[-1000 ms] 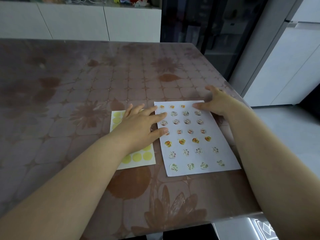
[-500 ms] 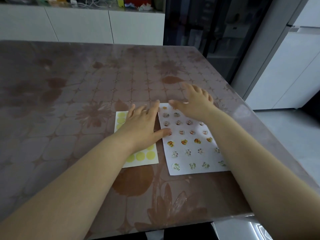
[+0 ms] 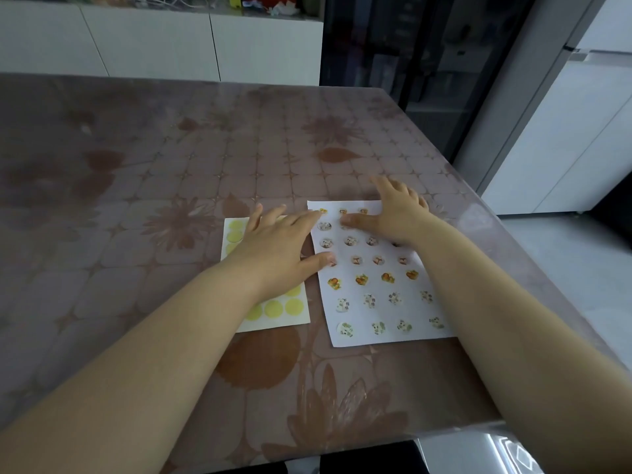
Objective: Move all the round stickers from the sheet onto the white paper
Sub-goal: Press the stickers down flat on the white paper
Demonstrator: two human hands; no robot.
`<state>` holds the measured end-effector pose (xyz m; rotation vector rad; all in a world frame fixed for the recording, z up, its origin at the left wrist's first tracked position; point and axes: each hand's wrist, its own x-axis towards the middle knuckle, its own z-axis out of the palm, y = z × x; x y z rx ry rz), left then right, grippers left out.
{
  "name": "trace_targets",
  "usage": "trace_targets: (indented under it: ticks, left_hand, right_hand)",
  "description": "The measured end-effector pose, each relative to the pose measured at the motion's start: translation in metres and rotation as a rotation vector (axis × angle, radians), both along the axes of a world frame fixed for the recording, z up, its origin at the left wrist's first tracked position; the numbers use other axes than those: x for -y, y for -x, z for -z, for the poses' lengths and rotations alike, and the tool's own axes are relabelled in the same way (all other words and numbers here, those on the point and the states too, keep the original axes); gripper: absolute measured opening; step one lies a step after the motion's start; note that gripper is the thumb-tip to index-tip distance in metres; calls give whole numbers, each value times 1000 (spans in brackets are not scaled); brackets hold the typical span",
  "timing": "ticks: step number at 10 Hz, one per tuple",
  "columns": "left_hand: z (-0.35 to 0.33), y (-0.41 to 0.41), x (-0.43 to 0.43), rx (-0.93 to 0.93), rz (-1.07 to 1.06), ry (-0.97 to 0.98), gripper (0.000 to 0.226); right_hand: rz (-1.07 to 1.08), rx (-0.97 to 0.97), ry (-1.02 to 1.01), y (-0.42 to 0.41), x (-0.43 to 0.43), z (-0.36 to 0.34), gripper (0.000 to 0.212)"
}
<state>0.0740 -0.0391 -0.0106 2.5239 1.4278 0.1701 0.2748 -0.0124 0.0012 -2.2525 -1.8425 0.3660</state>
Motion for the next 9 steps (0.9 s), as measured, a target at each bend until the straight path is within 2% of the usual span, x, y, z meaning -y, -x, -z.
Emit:
trace_targets:
  ticks: [2,4,7,8,9]
  left_hand:
    - [1,1,0,11,23,10,59]
    - [2,2,-1,18,17,19,58]
    - [2,1,-1,8,15,17,58]
    - [1,1,0,7,12,15,58]
    - [0,2,2,-3,1,3,58]
  right_hand:
    - [-16,1,4,4,2,-1,94]
    - [35,-12,77,-12,5,-6,104]
    - [87,62,65,-10,2,-2,107]
    - [74,45,51,-10,2,0,106]
    - [82,-64,81,-26,4,-4,99]
